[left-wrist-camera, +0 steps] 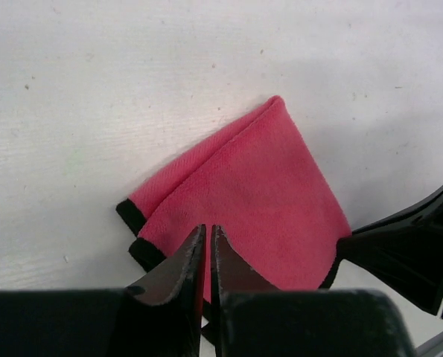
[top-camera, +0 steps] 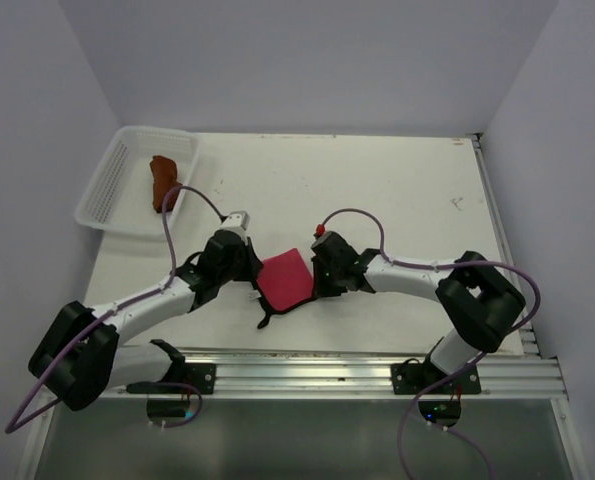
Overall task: Roll the towels
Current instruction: Roll the towel
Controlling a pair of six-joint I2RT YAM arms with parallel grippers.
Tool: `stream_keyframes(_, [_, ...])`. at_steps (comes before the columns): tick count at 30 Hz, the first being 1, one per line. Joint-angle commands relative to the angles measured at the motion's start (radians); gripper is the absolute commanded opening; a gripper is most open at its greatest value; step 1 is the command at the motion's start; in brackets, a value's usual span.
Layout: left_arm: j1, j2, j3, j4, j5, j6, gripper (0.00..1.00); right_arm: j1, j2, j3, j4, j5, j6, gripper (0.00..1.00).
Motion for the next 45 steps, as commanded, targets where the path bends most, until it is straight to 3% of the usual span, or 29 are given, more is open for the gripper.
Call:
stream_keyframes(1, [0.0,-0.013,0.1,0.002,0.001,0.02,0.12,-0.003,0.01,-0.029,0.035,-0.002,0.02,0.1])
stream_keyframes(6, [-0.002,0.088,0.22,-0.018,0.019,0.008,0.23,-0.003,-0.004,-0.068,0.089,0.0,0.023,0.01])
stream_keyframes(12, [-0.029,0.242,0.367,-0.032,0.047,-0.078,0.41,-0.003,-0.012,-0.076,0.115,0.015,0.02,0.0])
stream_keyframes(16, [-0.061,0.343,0.459,-0.154,0.039,-0.123,0.52,-0.002,-0.033,-0.082,0.12,0.03,0.017,0.0])
stream_keyframes(21, [-0.094,0.436,0.528,-0.176,0.042,-0.186,0.52,-0.002,-0.059,-0.114,0.167,0.055,0.026,0.0])
stream_keyframes(33, [-0.166,0.65,0.826,-0.535,-0.162,-0.156,0.52,-0.002,-0.04,-0.158,0.235,0.029,0.032,0.0])
stream_keyframes(45, [-0.187,0.659,0.848,-0.639,-0.282,-0.19,0.53,-0.002,-0.055,-0.175,0.265,0.044,0.035,0.0])
